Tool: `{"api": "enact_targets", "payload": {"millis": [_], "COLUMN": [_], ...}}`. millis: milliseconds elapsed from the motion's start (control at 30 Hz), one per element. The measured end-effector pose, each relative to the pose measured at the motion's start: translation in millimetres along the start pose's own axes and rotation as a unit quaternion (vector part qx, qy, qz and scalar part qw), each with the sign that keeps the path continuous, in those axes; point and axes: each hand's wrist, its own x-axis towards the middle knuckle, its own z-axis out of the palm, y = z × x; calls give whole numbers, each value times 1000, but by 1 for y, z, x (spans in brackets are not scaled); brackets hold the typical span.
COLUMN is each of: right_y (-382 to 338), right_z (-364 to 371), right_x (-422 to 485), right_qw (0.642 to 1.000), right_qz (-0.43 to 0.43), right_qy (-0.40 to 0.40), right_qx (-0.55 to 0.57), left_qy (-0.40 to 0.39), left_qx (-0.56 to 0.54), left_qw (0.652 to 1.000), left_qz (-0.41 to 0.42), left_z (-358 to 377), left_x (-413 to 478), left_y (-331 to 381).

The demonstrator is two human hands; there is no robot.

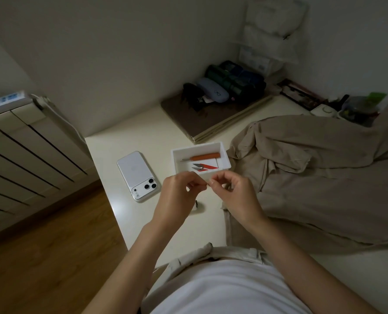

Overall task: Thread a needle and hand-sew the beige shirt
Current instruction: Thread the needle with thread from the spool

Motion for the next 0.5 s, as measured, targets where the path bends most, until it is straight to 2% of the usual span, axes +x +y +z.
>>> {"api": "enact_targets", "payload": {"millis": [200, 367, 500], "right_y": [-3, -4, -5], "right_z": [-2, -4, -6], "right_x": [4, 5, 6], "right_qw": [999, 999, 998], "right_qz": [19, 31, 36], "right_qy": [30, 33, 48], "right_qx": [-5, 11, 25], "left_qy": [-4, -12, -25], "left_qx": [109, 97, 62], "left_qw": [989, 992, 997], "left_qz": [95, 85, 46], "left_z": [6, 6, 6], "left_x": [8, 6, 6], "left_y": [-7, -12, -16]}}
